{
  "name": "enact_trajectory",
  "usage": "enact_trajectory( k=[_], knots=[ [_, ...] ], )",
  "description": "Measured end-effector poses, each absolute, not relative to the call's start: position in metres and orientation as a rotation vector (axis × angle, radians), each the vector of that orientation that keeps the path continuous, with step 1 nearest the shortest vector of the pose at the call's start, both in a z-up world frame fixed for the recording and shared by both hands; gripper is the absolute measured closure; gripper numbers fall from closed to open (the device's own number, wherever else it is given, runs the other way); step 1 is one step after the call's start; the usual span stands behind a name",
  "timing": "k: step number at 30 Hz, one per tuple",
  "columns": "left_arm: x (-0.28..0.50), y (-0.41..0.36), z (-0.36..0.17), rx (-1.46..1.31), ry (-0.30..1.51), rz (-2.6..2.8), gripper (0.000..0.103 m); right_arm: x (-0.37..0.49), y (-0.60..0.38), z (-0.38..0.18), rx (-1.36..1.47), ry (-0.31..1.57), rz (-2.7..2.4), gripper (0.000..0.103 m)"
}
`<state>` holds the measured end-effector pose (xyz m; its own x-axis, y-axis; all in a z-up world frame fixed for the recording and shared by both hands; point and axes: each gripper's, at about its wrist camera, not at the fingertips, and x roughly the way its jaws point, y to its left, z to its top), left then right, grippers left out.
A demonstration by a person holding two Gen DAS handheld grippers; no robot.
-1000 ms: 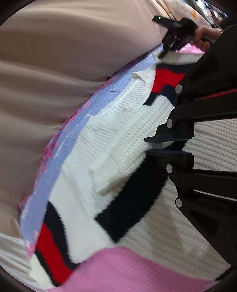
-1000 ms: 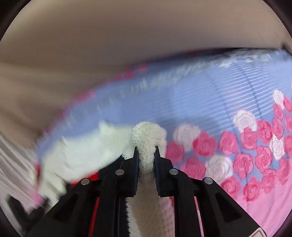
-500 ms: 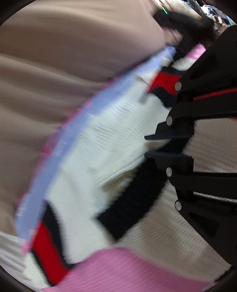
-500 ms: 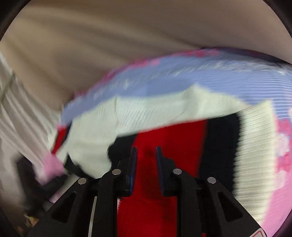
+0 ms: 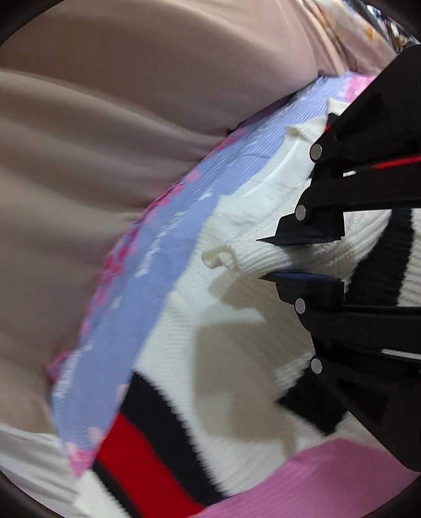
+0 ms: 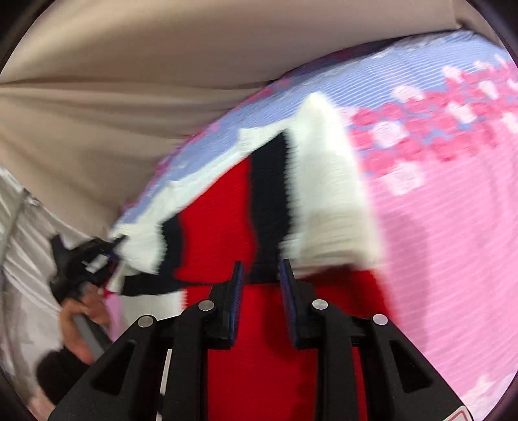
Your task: Fold small clothes
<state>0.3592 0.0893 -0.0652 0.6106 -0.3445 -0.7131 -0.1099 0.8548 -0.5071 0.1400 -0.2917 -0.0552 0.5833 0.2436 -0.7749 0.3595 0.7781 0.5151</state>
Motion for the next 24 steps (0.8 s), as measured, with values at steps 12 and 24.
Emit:
enact_trajectory(
  k=[12,24],
  knots=[
    [0.361,0.079,-0.093,-0.497,1.005,-0.073,0.088,0.139,-0.316,-0.082,0.93,0.972,-0.127,0.073],
    [0.312,0.077,-0.06,-0.28,0.986,-0.141,0.07,0.113,-0.324,-0.049,0.959,0.941,-0.136,0.077]
  ],
)
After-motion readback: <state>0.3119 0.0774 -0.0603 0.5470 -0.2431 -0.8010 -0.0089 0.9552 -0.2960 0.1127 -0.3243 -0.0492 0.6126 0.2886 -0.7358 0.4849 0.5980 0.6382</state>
